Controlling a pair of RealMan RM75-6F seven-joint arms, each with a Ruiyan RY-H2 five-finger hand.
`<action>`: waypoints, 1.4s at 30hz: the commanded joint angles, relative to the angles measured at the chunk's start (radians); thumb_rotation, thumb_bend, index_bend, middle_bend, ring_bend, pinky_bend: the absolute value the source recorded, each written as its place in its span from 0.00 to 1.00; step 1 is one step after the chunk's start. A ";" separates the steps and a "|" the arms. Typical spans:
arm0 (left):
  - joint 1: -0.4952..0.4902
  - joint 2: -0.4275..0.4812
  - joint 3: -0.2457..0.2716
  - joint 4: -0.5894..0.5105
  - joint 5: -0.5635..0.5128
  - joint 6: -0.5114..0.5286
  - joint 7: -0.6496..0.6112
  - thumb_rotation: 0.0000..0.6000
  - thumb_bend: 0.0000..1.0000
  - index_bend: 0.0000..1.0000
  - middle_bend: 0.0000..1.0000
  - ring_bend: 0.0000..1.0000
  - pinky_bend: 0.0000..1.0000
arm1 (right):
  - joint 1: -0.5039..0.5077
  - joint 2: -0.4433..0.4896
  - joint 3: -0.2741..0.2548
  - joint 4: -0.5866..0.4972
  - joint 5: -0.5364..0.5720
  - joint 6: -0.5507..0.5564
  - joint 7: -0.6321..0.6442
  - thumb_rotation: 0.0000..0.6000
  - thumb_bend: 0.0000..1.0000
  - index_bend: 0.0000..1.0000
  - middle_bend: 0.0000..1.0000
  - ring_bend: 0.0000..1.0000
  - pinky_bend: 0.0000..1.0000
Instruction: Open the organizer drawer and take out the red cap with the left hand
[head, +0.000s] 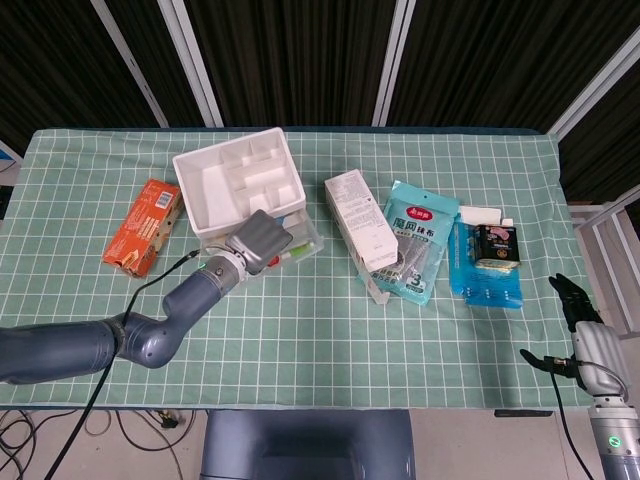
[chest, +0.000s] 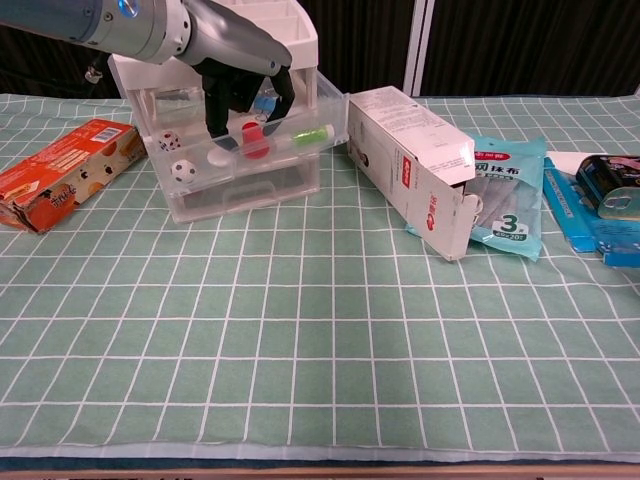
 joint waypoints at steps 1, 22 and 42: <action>-0.002 -0.003 0.003 0.002 0.009 0.005 -0.010 1.00 0.24 0.47 1.00 1.00 1.00 | 0.000 0.000 0.000 -0.001 0.000 -0.001 0.000 1.00 0.01 0.00 0.00 0.00 0.21; 0.000 0.011 0.016 -0.009 0.047 0.034 -0.063 1.00 0.35 0.56 1.00 1.00 1.00 | 0.000 0.003 -0.001 -0.006 0.001 -0.004 0.008 1.00 0.01 0.00 0.00 0.00 0.21; 0.139 0.341 -0.059 -0.365 0.232 0.233 -0.191 1.00 0.35 0.56 1.00 1.00 1.00 | -0.001 0.002 0.000 -0.002 -0.004 0.001 0.003 1.00 0.01 0.00 0.00 0.00 0.21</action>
